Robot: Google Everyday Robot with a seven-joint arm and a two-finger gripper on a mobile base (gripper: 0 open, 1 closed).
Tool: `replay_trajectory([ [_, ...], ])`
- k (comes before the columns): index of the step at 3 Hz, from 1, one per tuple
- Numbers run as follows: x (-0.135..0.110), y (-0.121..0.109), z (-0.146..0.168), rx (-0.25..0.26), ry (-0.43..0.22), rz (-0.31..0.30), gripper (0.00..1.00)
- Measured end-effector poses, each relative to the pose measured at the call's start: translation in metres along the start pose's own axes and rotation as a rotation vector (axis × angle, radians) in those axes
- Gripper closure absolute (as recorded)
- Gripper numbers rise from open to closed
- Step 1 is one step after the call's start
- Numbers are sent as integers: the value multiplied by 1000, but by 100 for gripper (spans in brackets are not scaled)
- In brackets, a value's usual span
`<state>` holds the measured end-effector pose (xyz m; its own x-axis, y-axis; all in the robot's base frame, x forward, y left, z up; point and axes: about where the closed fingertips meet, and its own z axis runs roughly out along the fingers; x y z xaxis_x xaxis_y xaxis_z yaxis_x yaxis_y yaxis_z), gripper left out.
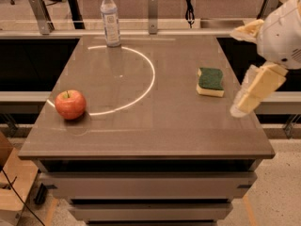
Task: Move sponge near blue plastic bottle
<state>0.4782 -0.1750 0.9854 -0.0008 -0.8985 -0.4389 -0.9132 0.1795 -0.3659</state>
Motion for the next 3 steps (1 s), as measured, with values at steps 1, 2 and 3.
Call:
replay_trajectory([
  [1,-11,-2,0,10,-37,-2,0],
  [2,6,6,6,-13,-22,79,0],
  [3,15,-6,20,0,-57,126,0],
])
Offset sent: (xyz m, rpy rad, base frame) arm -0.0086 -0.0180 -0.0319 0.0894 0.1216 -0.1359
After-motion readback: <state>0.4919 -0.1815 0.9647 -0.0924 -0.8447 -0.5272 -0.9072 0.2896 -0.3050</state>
